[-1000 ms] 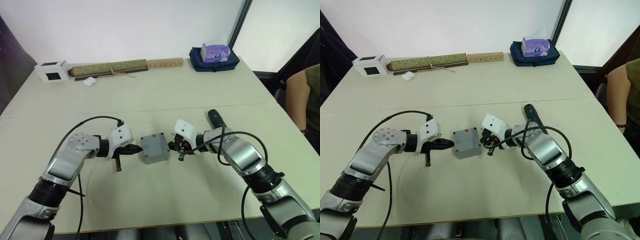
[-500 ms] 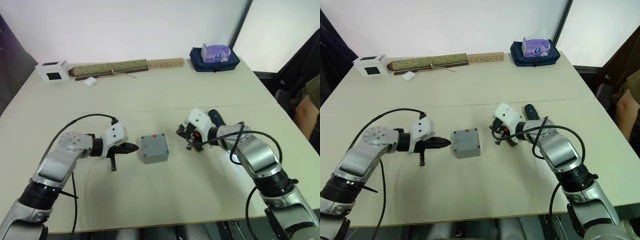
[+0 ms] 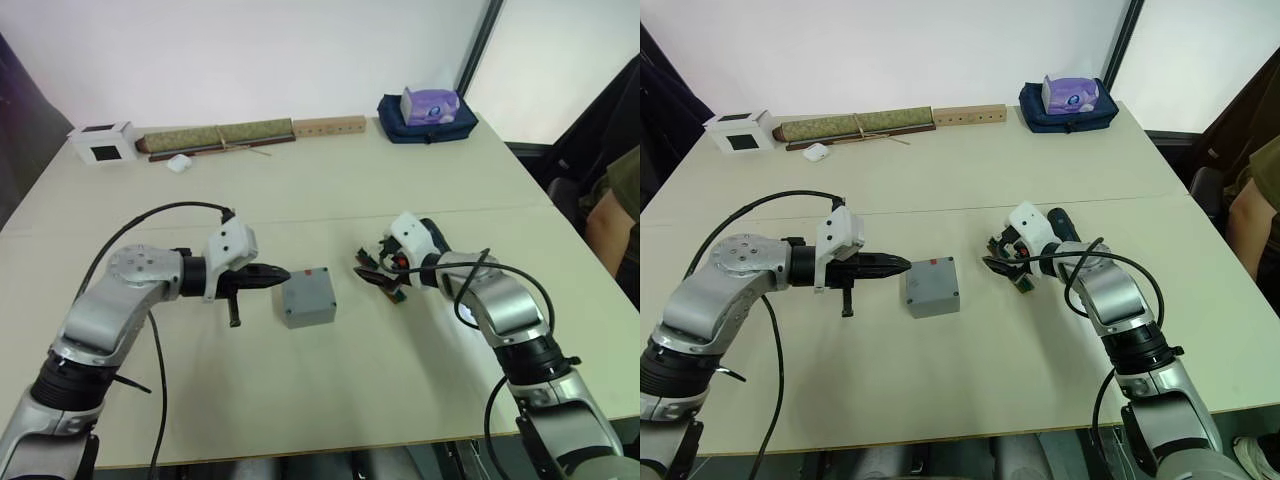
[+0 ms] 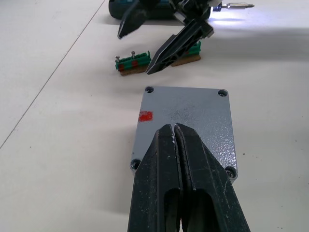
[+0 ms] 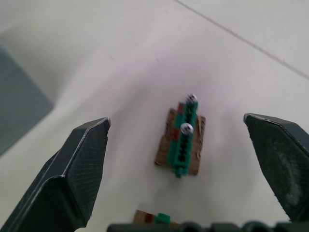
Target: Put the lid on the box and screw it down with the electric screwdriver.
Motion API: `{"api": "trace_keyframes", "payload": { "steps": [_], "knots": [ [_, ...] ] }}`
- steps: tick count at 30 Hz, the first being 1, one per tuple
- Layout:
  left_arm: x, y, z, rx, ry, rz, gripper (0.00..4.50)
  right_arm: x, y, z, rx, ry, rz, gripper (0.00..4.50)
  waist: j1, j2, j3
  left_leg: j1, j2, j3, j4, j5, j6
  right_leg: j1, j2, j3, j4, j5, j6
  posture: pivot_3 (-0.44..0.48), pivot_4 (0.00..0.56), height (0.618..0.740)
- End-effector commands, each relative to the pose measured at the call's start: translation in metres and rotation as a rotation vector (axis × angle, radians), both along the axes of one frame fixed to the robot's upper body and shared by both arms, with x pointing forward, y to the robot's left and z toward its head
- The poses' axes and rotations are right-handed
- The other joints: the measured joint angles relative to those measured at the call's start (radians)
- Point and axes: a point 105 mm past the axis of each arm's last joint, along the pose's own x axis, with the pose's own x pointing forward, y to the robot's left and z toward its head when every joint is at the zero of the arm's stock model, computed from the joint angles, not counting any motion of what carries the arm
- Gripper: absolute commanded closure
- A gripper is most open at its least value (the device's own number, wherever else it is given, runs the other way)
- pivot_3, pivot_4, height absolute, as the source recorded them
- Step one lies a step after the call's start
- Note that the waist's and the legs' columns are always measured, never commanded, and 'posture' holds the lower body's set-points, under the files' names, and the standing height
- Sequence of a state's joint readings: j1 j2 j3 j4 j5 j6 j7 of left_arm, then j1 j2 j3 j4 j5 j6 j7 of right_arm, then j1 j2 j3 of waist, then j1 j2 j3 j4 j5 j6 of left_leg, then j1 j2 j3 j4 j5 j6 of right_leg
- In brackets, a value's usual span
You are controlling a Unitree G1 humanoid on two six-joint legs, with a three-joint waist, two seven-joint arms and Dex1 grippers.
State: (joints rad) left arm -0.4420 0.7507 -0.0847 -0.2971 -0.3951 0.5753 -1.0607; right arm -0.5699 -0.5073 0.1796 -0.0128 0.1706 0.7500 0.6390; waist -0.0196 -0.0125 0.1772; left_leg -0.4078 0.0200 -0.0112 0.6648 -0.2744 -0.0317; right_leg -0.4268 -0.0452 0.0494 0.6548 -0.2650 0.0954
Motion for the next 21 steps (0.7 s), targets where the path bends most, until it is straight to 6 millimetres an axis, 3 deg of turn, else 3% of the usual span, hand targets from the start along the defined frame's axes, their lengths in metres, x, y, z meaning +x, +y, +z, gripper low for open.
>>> {"api": "trace_keyframes", "payload": {
  "steps": [1, 6, 9, 13, 19, 21],
  "knots": [
    [-0.002, -0.005, 0.011, -0.010, -0.046, -0.021, 4.50, 0.006, 0.001, 0.019, 0.036, -0.055, -0.001, 0.02, 0.000, 0.000, 0.000, 0.000, 0.000, 0.000, 0.000, 0.000, 0.000, 0.000, 0.000, 0.000, 0.000, 0.000, 0.000, 0.000, 0.150, 0.740],
    [-0.003, -0.007, 0.012, -0.013, -0.050, -0.025, 4.50, 0.008, 0.000, 0.019, 0.063, -0.040, -0.008, 0.02, 0.000, 0.000, 0.000, 0.000, 0.000, 0.000, 0.000, 0.000, 0.000, 0.000, 0.000, 0.000, 0.000, 0.000, 0.000, 0.000, 0.150, 0.740],
    [-0.003, -0.007, 0.011, -0.013, -0.050, -0.025, 4.50, 0.008, 0.000, 0.019, 0.067, -0.038, -0.007, 0.70, 0.000, 0.000, 0.000, 0.000, 0.000, 0.000, 0.000, 0.000, 0.000, 0.000, 0.000, 0.000, 0.000, 0.000, 0.000, 0.000, 0.150, 0.740],
    [-0.002, -0.006, 0.011, -0.012, -0.052, -0.024, 4.50, 0.009, -0.001, 0.019, 0.067, -0.035, -0.010, 1.95, 0.000, 0.000, 0.000, 0.000, 0.000, 0.000, 0.000, 0.000, 0.000, 0.000, 0.000, 0.000, 0.000, 0.000, 0.000, 0.000, 0.150, 0.740],
    [0.002, 0.001, 0.009, -0.009, -0.054, -0.019, 4.50, 0.009, -0.003, 0.014, 0.049, -0.018, -0.015, 4.42, 0.000, 0.000, 0.000, 0.000, 0.000, 0.000, 0.000, 0.000, 0.000, 0.000, 0.000, 0.000, 0.000, 0.000, 0.000, 0.000, 0.150, 0.740],
    [0.003, 0.003, 0.009, -0.009, -0.055, -0.019, 4.50, 0.009, -0.002, 0.013, 0.051, -0.015, -0.015, 4.48, 0.000, 0.000, 0.000, 0.000, 0.000, 0.000, 0.000, 0.000, 0.000, 0.000, 0.000, 0.000, 0.000, 0.000, 0.000, 0.000, 0.150, 0.740]
  ]
}}
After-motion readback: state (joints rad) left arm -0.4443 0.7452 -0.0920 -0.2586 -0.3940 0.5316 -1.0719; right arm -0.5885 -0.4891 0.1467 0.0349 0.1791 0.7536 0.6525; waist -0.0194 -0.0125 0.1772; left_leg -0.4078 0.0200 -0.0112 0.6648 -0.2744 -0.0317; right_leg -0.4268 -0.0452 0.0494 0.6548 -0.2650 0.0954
